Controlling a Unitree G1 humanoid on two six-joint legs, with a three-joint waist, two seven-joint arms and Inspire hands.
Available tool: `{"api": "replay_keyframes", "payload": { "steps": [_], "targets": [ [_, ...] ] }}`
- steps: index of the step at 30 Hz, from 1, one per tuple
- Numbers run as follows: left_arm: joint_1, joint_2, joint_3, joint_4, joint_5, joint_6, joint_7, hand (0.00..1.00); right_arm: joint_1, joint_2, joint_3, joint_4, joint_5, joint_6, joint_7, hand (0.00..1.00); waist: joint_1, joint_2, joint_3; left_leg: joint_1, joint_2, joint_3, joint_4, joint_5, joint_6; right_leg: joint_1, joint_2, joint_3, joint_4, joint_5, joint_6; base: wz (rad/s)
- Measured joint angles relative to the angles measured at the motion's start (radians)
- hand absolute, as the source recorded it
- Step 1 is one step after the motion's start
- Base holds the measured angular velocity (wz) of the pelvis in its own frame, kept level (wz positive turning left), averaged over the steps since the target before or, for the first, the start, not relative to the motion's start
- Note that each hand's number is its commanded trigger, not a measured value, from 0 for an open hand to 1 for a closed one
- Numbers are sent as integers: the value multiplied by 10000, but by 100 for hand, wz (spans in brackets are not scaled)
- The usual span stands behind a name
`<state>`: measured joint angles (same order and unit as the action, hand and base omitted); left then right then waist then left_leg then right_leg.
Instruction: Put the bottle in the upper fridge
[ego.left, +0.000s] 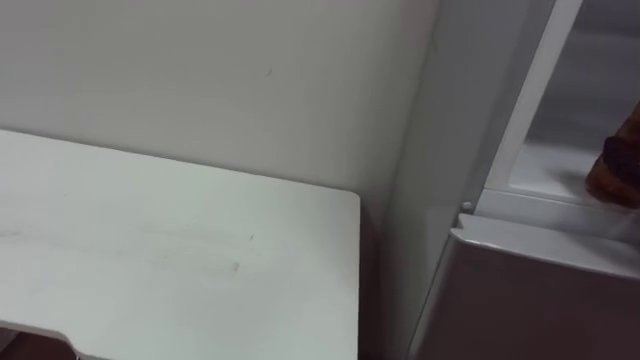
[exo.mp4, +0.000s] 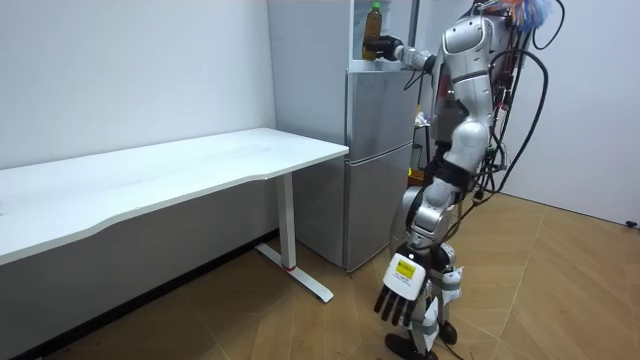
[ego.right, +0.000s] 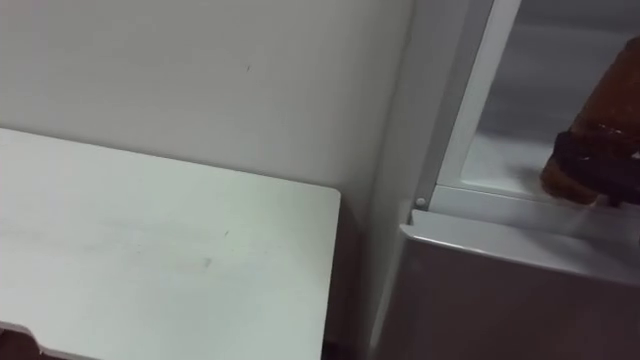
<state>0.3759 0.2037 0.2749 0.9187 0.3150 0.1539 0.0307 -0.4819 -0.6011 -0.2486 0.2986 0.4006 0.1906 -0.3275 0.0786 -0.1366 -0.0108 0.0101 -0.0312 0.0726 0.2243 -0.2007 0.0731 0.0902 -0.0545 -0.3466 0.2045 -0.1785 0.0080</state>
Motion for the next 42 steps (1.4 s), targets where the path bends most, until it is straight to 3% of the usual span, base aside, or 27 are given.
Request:
{"api": "replay_keyframes", "payload": {
  "steps": [4, 9, 13, 17, 22, 24, 27, 32, 36, 37, 39, 40, 41, 42],
  "targets": [
    [221, 5, -4, -77, -245, -8, 253, 0, -65, -161, 177, 392, -60, -1, -286, 100, 1, 13, 1, -32, -22, -243, 149, -46, -4, 142, -14, -271, 0, 0, 0, 18],
    [427, 15, -8, -79, -400, 2, 482, 0, -200, -646, 829, 808, -346, 1, -384, 100, 211, 40, 10, -14, -29, -361, 166, -38, -16, 230, -18, -481, -3, -3, 5, 8],
    [482, 24, -9, -44, -408, 8, 482, 0, -311, -682, 928, 1038, -358, -48, -488, 100, 401, 100, 54, -40, -26, -402, 183, -20, -43, 240, -18, -620, -24, -3, 5, 2],
    [545, 55, -35, -73, -685, 23, 478, 0, -846, -712, 1275, 1903, -601, -336, -668, 100, 488, 120, 64, -279, -39, -647, 405, -33, -81, 167, 11, -709, -27, -3, 4, 12],
    [452, 252, -68, -424, -861, 186, 512, 0, -1509, -1209, 1870, 3119, -244, -718, -1103, 100, 647, 59, 50, -1199, -41, -1032, 907, 3, -144, -352, 122, -712, -29, 36, -60, 26],
    [444, 586, -259, -603, -872, 272, 553, 0, -1808, -1478, 2210, 3879, 108, -882, -1135, 100, 720, 37, 60, -1489, -19, -1221, 1150, -1, -161, -444, 198, -734, -26, 43, -72, 31],
    [405, 862, -450, -882, -869, 447, 687, 0, -2094, -1582, 2291, 4461, 533, -1119, -1171, 100, 950, 8, 59, -1900, 19, -1347, 1380, 11, -222, -719, 277, -717, -11, 73, -122, 13],
    [359, 909, -526, -1191, -872, 562, 689, 0, -2131, -1612, 2269, 4726, 658, -1290, -1159, 100, 1030, 34, 73, -2338, 44, -1581, 1804, -36, -317, -904, 385, -748, -14, 94, -157, 9],
    [351, 930, -871, -1556, -879, 656, 681, 0, -2662, -1639, 2219, 5443, 705, -1392, -1163, 100, 1131, 122, 111, -2789, 74, -1638, 2199, -49, -341, -1202, 403, -844, -31, -34, -173, 7],
    [341, 941, -941, -1572, -878, 655, 681, 0, -2718, -1641, 2220, 5559, 703, -1439, -1163, 66, 1142, 137, 118, -2812, 44, -1636, 2215, -44, -342, -1241, 397, -856, -21, -41, -199, 4],
    [291, 959, -1198, -1599, -872, 655, 682, 0, -2822, -1631, 2221, 5801, 657, -1679, -1151, 22, 1197, 197, 142, -2845, 30, -1651, 2219, -9, -348, -1295, 382, -854, -21, -37, -358, -2],
    [279, 960, -1263, -1598, -871, 655, 681, 0, -2832, -1624, 2221, 5844, 650, -1769, -1128, 22, 1198, 216, 155, -2846, 30, -1651, 2218, -3, -347, -1297, 381, -854, -21, -30, -362, 0],
    [242, 966, -1369, -1597, -871, 653, 681, 0, -2832, -1623, 2220, 5893, 650, -1925, -1074, 0, 1197, 240, 158, -2871, 28, -1647, 2216, 9, -347, -1329, 377, -856, -14, -23, -371, 0],
    [185, 969, -1423, -1598, -872, 653, 681, 0, -2829, -1620, 2219, 5888, 634, -2030, -1044, 0, 1187, 247, 156, -2909, 35, -1615, 2208, 25, -350, -1376, 374, -861, -13, -7, -393, -3]
  ]
}}
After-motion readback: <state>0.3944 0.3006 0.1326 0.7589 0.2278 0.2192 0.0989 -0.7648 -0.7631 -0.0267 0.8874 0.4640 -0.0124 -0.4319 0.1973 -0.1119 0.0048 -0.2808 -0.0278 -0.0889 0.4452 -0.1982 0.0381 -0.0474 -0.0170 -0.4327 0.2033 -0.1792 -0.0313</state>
